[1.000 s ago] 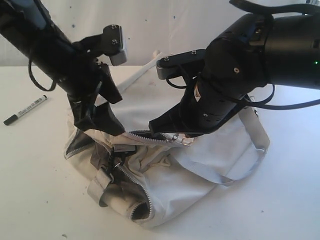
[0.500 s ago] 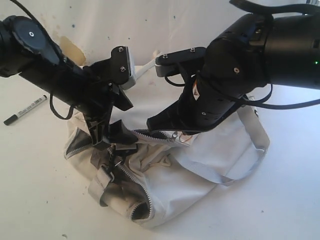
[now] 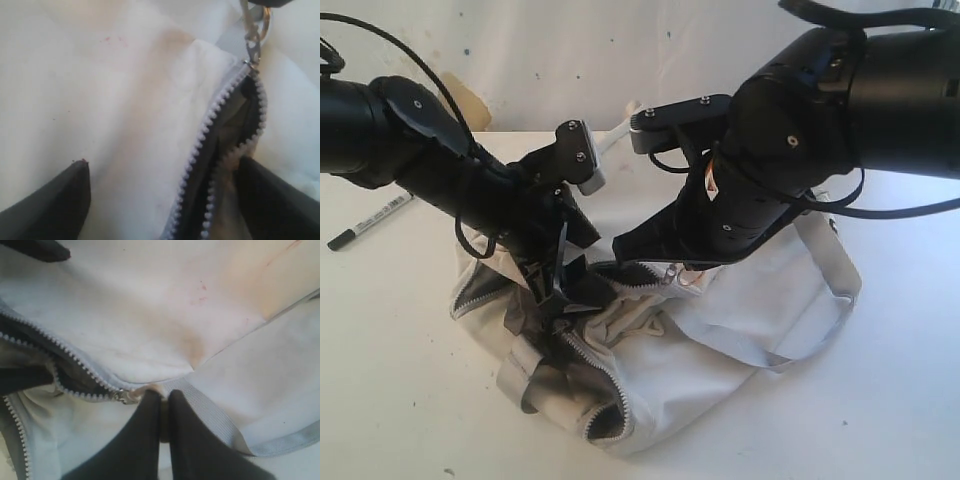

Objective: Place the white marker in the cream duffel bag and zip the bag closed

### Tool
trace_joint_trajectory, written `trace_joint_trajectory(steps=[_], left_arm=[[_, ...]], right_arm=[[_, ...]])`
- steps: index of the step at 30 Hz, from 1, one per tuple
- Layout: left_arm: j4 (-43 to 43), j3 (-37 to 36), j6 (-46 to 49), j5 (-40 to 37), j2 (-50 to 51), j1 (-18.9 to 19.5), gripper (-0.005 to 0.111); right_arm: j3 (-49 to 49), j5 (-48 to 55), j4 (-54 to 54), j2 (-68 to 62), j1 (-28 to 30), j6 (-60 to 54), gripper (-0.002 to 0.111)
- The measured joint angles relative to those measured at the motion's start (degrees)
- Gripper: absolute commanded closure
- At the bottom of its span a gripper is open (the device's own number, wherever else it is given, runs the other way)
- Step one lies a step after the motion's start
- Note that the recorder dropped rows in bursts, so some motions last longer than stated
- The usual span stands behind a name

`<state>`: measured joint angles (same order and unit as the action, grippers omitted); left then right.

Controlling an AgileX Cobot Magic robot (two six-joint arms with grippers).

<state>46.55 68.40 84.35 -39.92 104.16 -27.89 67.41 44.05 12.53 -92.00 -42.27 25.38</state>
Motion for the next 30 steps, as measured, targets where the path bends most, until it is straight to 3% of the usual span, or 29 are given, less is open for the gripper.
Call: trace_joint_trajectory(steps=[5,6,17,23,30], left_arm=[[0.3,0.0,0.0,-1.0,0.1,0.0,0.099],[0.3,0.0,0.0,-1.3,0.1,0.0,0.106],[0.3,0.0,-4.1,-2.8,-2.6,0.5,0.107],[4.8,0.0,-4.5,-5.7,-4.6,3.9,0.107],[5.9,0.0,-6.4,-8.4,-5.0,4.5,0.107]], right_arm=[[0.0,0.0,0.0,0.0,0.0,0.0,0.108],[0.0,0.0,0.0,0.0,0.0,0.0,0.108],[0.0,0.1,0.3,0.0,0.1,0.1,0.108],[0.0,0.1,0.3,0.0,3.5,0.1,0.108],[0.0,-1.0,0.0,0.0,8.0,0.1,0.108]])
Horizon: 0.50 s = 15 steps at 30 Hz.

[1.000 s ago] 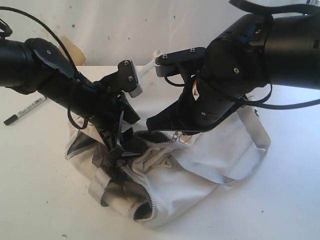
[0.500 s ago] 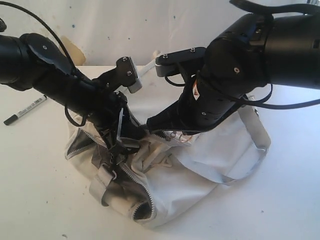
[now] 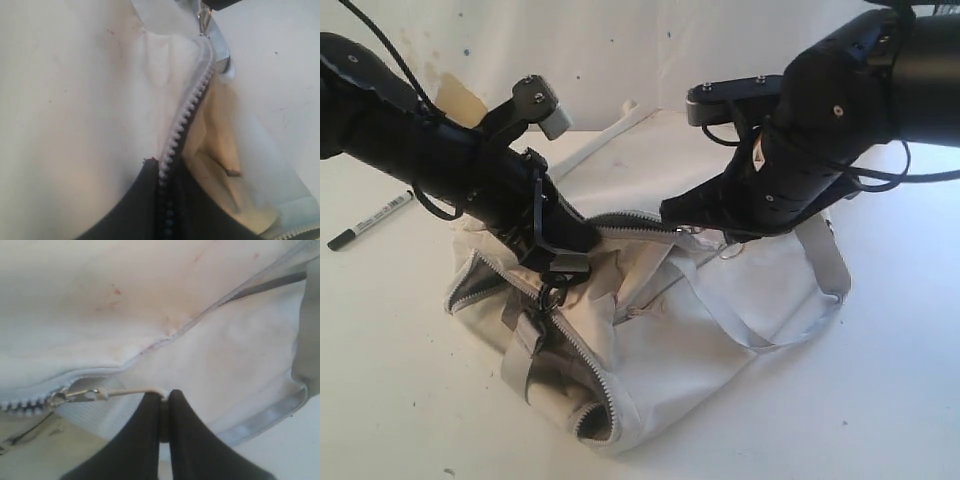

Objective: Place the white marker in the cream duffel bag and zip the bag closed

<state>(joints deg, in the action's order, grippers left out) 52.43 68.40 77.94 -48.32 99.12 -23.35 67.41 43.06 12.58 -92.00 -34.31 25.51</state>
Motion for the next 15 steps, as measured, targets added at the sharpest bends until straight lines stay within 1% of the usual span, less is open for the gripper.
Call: trace_joint_trajectory(steps=[3,5,9,12,14,15], left_arm=[[0.4,0.0,-0.7,0.0,-0.2,0.0,0.107],[0.7,0.0,-2.0,-0.1,-0.6,0.0,0.107],[0.8,0.0,-2.2,-0.3,-1.9,0.0,0.107],[0.7,0.0,-2.3,-0.8,-2.9,0.0,0.107],[0.3,0.0,-2.4,-1.0,-3.7,0.1,0.107],[0.4,0.0,-2.4,-1.0,-4.0,0.2,0.107]], right_arm=[[0.0,0.5,0.0,0.0,1.4,0.0,0.108],[0.0,2.7,0.0,0.0,2.8,0.0,0.108],[0.0,3.7,-0.1,0.0,2.9,0.0,0.108],[0.0,4.1,-5.4,0.0,3.0,-2.4,0.108],[0.0,3.6,-13.0,0.0,3.0,-9.1,0.108],[0.0,3.3,-17.8,0.0,3.0,-14.1,0.108]])
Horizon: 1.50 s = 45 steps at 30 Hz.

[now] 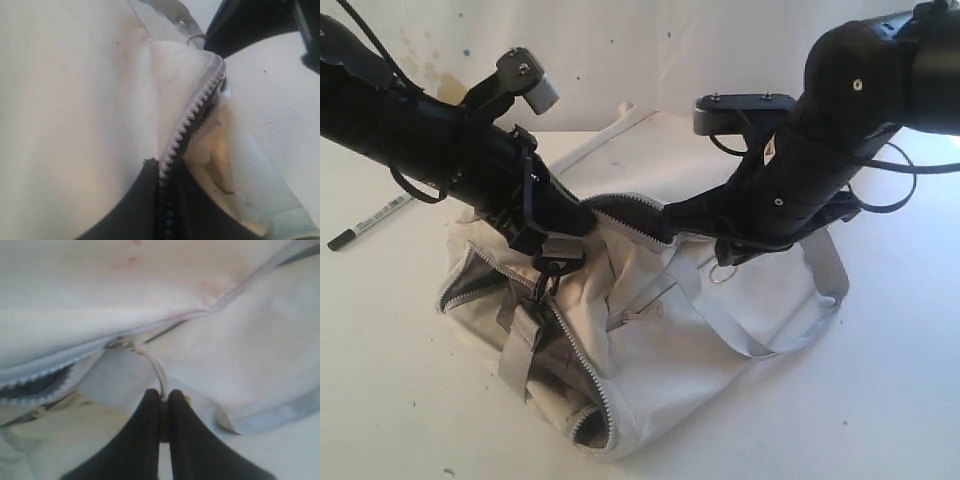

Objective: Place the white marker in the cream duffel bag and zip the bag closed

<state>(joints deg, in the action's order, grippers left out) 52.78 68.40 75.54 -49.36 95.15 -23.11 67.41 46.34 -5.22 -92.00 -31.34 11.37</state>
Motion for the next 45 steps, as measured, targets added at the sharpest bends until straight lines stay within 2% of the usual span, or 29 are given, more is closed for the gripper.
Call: trace_joint_trajectory(steps=[4,6,9,12,16,30,35,45], left_arm=[[-0.8,0.0,-1.1,0.0,-1.4,0.1,0.107],[-2.7,0.0,-3.4,0.0,-2.4,0.1,0.107],[-4.6,0.0,-5.9,-0.1,-3.4,0.5,0.107],[-4.7,0.0,-8.6,-1.0,-4.4,2.3,0.107],[-4.1,0.0,-9.1,-2.2,-5.9,3.5,0.107],[-3.3,0.0,-9.5,-6.2,-7.5,3.6,0.107],[-8.0,-0.1,-9.6,-9.4,-7.5,3.6,0.107],[-12.9,-2.3,-6.4,-9.9,-7.7,3.6,0.107]], right_arm=[[0.0,-0.2,-9.8,0.0,0.1,-11.4,0.108],[0.0,-0.4,-10.5,0.0,0.1,-12.7,0.108],[0.0,-0.4,-7.5,0.0,0.3,-10.1,0.108],[0.0,-1.8,1.6,0.0,0.4,-4.2,0.108],[0.0,-4.6,5.9,0.0,1.7,-1.1,0.108],[0.0,-7.9,9.8,0.1,10.6,-0.9,0.108],[0.0,-13.8,11.1,0.1,13.6,-0.1,0.108],[0.0,-22.9,12.0,-6.2,18.3,0.2,0.108]])
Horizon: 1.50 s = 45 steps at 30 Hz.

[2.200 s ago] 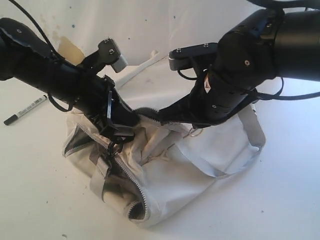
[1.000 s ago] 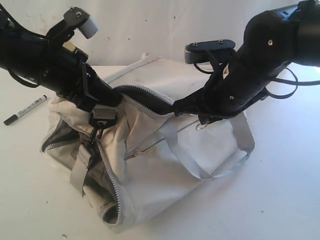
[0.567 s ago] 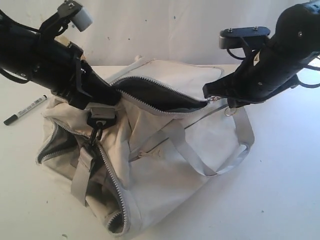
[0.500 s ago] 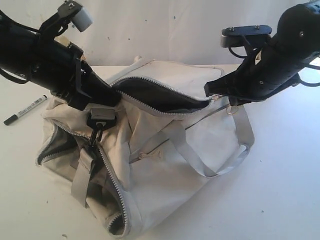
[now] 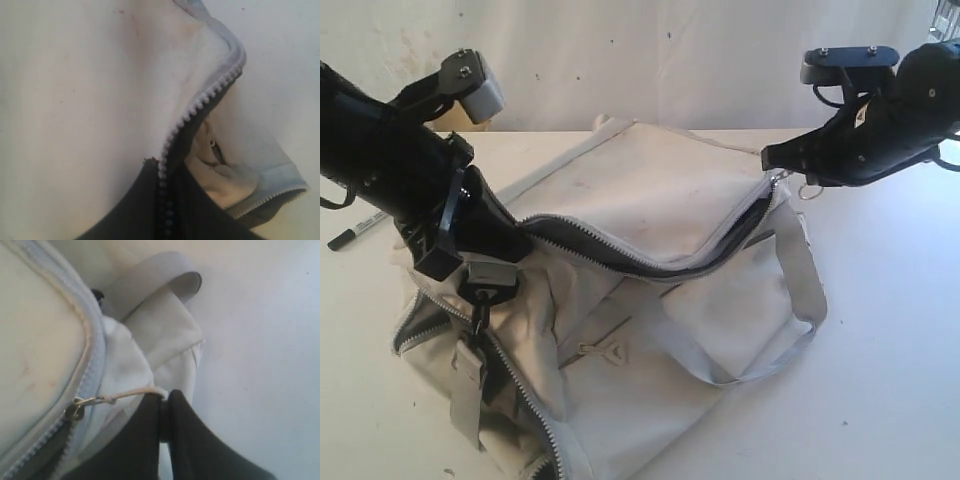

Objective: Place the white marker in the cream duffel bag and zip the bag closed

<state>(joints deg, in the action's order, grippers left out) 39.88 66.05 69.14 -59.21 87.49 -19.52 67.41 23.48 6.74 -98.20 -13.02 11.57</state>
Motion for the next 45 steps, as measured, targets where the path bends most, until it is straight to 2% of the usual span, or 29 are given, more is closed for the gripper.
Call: trace_joint_trajectory(steps=[5,16,19,24,26,29,33,38,45], left_arm=[[-3.0,0.0,0.0,0.0,0.0,0.0,0.107],[-3.9,0.0,0.0,0.4,0.0,0.0,0.107],[-4.1,0.0,0.0,0.9,0.0,0.0,0.107],[-4.1,0.0,0.0,2.0,0.0,0.0,0.107],[-4.1,0.0,0.0,2.5,0.0,0.0,0.107],[-4.1,-0.1,0.0,3.4,0.0,0.0,0.106],[-3.3,-0.3,0.0,3.9,0.0,0.0,0.09],[-1.3,-0.3,0.0,4.6,-0.1,0.0,0.053],[-0.5,-0.3,-2.7,6.5,-0.1,0.1,0.018]], right_arm=[[0.0,-6.8,0.1,-1.5,1.2,0.0,0.108],[0.0,-16.5,0.2,-6.8,1.5,0.0,0.108],[0.0,-17.1,0.2,-7.1,1.5,0.0,0.097],[0.0,-16.9,0.2,-6.4,1.6,0.0,0.062],[0.0,-16.8,0.2,-5.5,1.6,0.5,0.053],[0.0,-14.9,0.0,-3.6,1.6,1.9,0.05],[0.0,-10.6,-3.0,-0.9,1.6,2.3,0.05],[0.0,-2.3,-9.1,2.6,1.6,-1.4,0.052],[0.0,9.8,-28.8,5.1,1.6,-24.2,0.056]])
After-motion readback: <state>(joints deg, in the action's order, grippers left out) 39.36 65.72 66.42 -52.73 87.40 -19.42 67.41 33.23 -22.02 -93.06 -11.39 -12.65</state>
